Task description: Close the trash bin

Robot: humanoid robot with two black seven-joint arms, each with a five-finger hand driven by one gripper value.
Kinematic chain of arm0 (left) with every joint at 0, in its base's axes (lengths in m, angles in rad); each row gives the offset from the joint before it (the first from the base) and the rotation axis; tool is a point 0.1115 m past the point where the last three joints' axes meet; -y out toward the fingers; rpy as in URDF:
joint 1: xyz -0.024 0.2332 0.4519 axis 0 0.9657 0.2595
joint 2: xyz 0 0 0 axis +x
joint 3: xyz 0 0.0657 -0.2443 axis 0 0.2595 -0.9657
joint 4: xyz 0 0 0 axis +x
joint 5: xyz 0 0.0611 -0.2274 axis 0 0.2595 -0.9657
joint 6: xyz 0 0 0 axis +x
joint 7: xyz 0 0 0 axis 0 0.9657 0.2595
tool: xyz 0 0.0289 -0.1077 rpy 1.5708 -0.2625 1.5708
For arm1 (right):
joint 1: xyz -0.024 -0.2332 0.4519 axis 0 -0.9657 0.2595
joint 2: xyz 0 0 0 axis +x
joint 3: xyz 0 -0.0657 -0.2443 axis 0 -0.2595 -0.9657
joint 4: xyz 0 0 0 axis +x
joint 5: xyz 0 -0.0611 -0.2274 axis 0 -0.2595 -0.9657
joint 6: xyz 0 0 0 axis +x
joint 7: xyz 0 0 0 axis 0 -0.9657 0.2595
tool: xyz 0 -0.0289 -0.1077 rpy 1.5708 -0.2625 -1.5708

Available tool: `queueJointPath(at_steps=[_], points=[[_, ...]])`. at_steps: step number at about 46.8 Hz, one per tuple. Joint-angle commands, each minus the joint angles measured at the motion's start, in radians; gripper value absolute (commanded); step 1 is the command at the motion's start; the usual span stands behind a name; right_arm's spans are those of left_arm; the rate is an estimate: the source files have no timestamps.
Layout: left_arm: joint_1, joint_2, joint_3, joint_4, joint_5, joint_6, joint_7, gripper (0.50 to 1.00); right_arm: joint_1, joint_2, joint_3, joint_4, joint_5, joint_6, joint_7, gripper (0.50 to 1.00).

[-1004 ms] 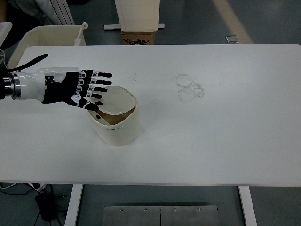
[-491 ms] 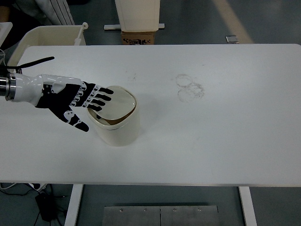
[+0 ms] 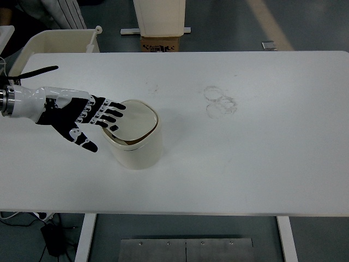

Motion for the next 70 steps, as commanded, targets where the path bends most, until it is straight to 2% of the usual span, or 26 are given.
queueJointPath(at_steps=[1,23,49,70], points=[[0.002,-0.007,0.0,0.009,-0.001,0.0,0.0,1.0,0.0,0.0,0.0,0.0,0.0,0.0,0.0,0.991],[0.008,-0.039,0.0,0.021,-0.001,0.003,0.0,1.0,0.0,0.0,0.0,0.0,0.0,0.0,0.0,0.991],[0.037,-0.042,0.0,0.022,0.002,0.005,0.0,1.0,0.0,0.0,0.0,0.0,0.0,0.0,0.0,0.991],[0.025,-0.039,-0.001,0.024,-0.001,0.008,-0.001,1.0,0.0,0.0,0.0,0.0,0.0,0.0,0.0,0.991]])
